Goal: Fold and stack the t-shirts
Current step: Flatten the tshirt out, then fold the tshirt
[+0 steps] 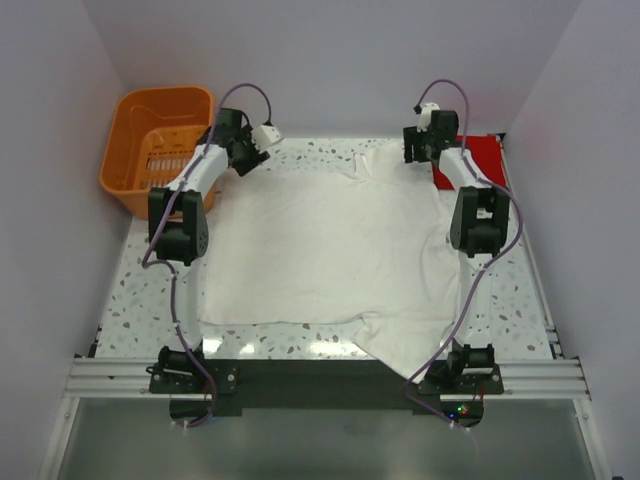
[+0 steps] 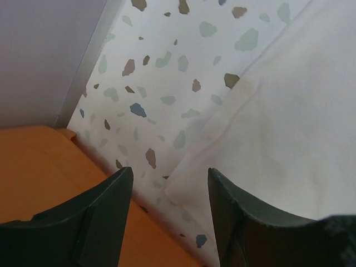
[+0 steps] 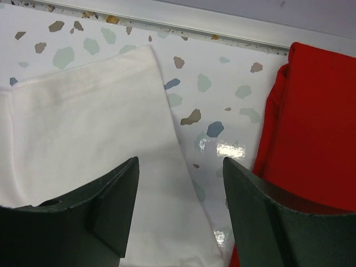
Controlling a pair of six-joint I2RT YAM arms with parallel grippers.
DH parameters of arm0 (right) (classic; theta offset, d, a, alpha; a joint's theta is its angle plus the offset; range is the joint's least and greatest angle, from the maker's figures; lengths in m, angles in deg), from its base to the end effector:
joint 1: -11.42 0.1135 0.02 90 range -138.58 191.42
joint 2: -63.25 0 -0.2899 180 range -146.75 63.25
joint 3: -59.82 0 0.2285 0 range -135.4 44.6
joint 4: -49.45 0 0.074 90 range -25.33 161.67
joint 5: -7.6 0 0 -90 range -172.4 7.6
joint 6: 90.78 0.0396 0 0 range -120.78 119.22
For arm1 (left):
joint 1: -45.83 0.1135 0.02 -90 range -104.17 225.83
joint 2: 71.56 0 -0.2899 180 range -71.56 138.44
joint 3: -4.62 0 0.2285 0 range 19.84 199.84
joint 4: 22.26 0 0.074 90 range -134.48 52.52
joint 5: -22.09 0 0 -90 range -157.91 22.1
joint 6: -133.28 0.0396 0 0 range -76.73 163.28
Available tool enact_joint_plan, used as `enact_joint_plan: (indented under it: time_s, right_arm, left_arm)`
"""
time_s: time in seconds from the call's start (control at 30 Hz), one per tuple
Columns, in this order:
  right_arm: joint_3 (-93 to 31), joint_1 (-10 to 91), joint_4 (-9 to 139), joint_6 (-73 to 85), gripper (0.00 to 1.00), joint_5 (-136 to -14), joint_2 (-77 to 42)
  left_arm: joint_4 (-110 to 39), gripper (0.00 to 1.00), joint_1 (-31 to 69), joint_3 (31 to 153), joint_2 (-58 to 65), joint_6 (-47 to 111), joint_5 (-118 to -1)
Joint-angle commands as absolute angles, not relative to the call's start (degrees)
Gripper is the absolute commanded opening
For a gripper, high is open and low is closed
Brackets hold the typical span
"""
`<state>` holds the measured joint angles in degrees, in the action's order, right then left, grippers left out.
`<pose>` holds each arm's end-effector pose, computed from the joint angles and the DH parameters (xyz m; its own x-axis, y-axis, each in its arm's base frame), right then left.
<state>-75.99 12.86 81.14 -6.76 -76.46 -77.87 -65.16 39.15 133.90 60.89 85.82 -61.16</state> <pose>0.5635 0.0183 0.2061 -0.5871 -0.1184 -0.8008 -0.1697 0.9853 -0.0213 0.5184 -0.0654 0.2332 -0.3942 0.7222 -0.5684 0.6284 0.6631 0.4067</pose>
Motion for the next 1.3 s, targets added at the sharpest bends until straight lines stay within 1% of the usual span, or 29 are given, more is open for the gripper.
enact_joint_plan:
  time_s: [0.0,0.07,0.2,0.43,0.7,0.83,0.87,0.9,0.97,1.0,1.07,1.1,1.17,1.2,1.27]
  right_arm:
    - [-78.8,12.5,76.6,-5.6,0.66,-78.2,-77.7]
    - [-78.8,12.5,76.4,-5.4,0.67,-77.7,-78.0]
    - [-79.1,12.4,75.8,-4.7,0.69,-77.8,-78.6]
    - [-81.0,12.5,75.5,-2.9,0.69,-77.2,-79.9]
    - [-81.2,12.4,75.4,-2.8,0.7,-77.0,-80.0]
    - [-81.0,12.4,75.0,-2.5,0.72,-76.9,-80.2]
    - [-81.0,12.3,74.7,-2.3,0.73,-76.9,-80.2]
    - [-81.0,12.4,74.4,-1.9,0.73,-76.7,-80.3]
    - [-81.1,12.3,73.8,-1.6,0.75,-76.6,-80.5]
    - [-81.3,12.3,73.6,-1.2,0.75,-76.8,-80.6]
    - [-82.0,12.3,73.4,-1.2,0.75,-76.8,-81.3]
    - [-82.1,12.3,73.1,0.7,0.75,-76.8,-81.5]
    - [-83.0,12.1,72.6,1.6,0.75,-77.2,-82.6]
    - [-83.4,12.1,72.4,2.3,0.75,-77.3,-82.8]
    - [-84.6,12.2,72.2,2.9,0.74,-77.6,-84.2]
  left_arm:
    - [-71.9,0.61,38.3,137.2,60.4,103.7,-62.0]
    - [-73.3,0.61,38.3,137.8,60.5,107.9,-62.6]
    - [-77.7,0.6,39.7,140.9,62.6,111.6,-62.5]
    - [-78.2,0.57,40.6,140.9,64.6,116.5,-63.9]
    - [-77.6,0.57,41.2,140.9,67.3,120.2,-66.1]
    - [-77.7,0.55,41.2,140.9,68.3,121.8,-66.2]
    - [-78.2,0.54,41.2,141.0,68.9,122.5,-66.3]
    - [-78.5,0.48,41.2,141.1,69.2,122.9,-66.2]
    - [-79.7,0.42,41.2,141.5,69.6,123.7,-65.8]
    - [-79.9,0.34,41.2,141.6,69.6,124.0,-65.3]
    - [-80.9,0.28,41.2,141.5,69.7,124.3,-64.4]
    - [-81.2,0.24,41.2,141.5,69.7,124.5,-64.0]
    - [-81.9,0.19,41.2,141.1,69.5,124.9,-63.6]
    - [-82.0,0.15,41.2,141.0,69.5,125.0,-63.4]
    - [-82.2,0.11,41.2,140.3,69.6,125.5,-63.5]
